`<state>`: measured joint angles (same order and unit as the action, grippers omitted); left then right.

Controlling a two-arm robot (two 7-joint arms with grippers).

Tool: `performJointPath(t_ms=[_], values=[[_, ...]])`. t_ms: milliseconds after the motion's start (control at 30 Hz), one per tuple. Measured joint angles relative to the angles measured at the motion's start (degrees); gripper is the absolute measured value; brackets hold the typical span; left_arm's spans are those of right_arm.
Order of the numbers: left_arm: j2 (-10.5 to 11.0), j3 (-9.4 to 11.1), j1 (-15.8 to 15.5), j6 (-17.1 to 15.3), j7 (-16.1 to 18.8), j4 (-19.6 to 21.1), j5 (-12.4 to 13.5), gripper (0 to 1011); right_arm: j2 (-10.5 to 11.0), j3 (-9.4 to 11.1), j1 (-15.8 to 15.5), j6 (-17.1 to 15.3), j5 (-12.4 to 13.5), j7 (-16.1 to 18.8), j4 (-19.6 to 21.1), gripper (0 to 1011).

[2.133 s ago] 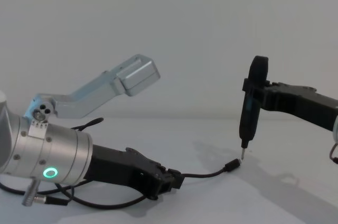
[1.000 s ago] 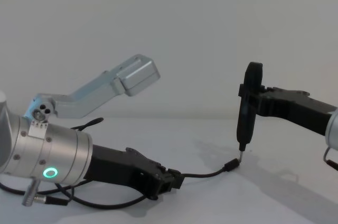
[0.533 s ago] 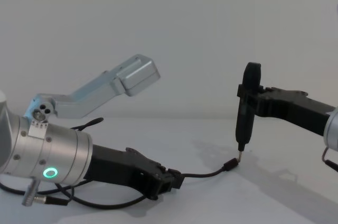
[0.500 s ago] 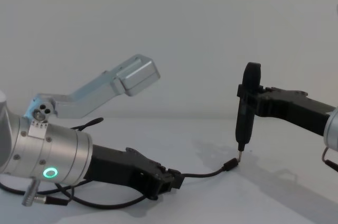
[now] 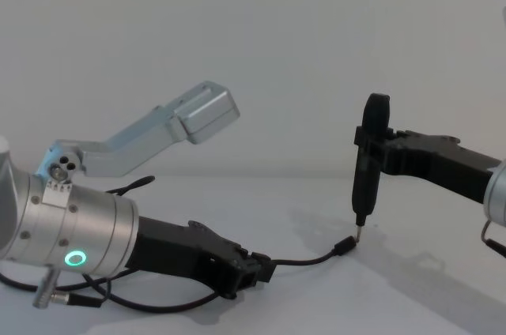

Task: Pick up the data cable with the one hand.

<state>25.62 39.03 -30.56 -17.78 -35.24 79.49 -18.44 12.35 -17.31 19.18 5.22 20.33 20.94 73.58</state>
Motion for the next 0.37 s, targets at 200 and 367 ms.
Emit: performJointPath(t_ms=[200,367], values=[[0.00,0.00,0.00,0.00,0.00,0.00,0.00,50,0.00,0.00,0.03,0.03,-0.03,0.04,-0.03,274],[0.00,0.00,0.00,0.00,0.00,0.00,0.00,50,0.00,0.00,0.06,0.05,-0.04,0.05,-0.06,275]])
